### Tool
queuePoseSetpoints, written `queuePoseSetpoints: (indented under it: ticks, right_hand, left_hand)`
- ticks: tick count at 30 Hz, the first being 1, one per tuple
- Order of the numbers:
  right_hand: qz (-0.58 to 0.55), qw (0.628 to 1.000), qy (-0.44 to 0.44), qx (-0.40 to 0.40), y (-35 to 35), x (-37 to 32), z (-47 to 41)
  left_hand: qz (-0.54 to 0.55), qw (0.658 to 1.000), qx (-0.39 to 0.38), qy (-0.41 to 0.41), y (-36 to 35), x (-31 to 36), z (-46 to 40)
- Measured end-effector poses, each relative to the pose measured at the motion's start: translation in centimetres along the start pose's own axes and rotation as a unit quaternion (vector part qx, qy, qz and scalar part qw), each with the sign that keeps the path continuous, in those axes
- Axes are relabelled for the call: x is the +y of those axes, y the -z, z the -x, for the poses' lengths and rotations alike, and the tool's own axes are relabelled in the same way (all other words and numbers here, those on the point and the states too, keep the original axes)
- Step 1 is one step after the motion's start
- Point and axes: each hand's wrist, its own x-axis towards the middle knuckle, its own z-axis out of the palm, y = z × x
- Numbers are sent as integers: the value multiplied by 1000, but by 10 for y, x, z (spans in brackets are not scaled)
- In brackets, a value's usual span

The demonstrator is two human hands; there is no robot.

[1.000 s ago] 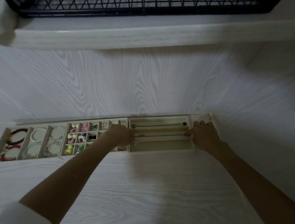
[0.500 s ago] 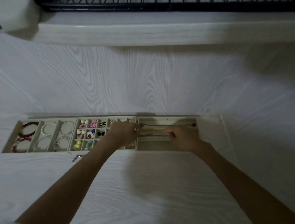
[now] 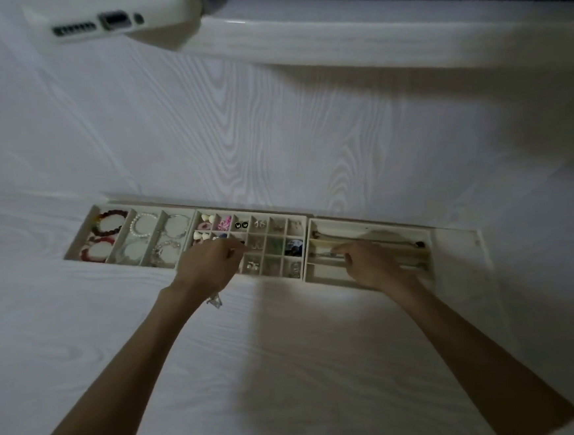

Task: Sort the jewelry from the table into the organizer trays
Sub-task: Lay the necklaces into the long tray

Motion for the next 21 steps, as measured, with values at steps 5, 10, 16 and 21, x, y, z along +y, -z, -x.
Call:
queuePoseSetpoints:
  ticks: [5, 10, 16, 21]
  right_hand:
    - [-2, 999, -8, 31, 10, -6, 8]
    - [-12, 995, 73, 70, 23, -54, 25]
    - [-9, 979, 191, -69, -35, -128, 21]
    - [87, 958, 261, -80, -81, -156, 21]
  left_hand:
    - [27, 999, 22, 41, 9, -28, 11]
    - [39, 990, 46, 129, 15, -78, 29]
    - [74, 989, -5, 131, -14, -108, 43]
    - [60, 998, -13, -10, -56, -118, 61]
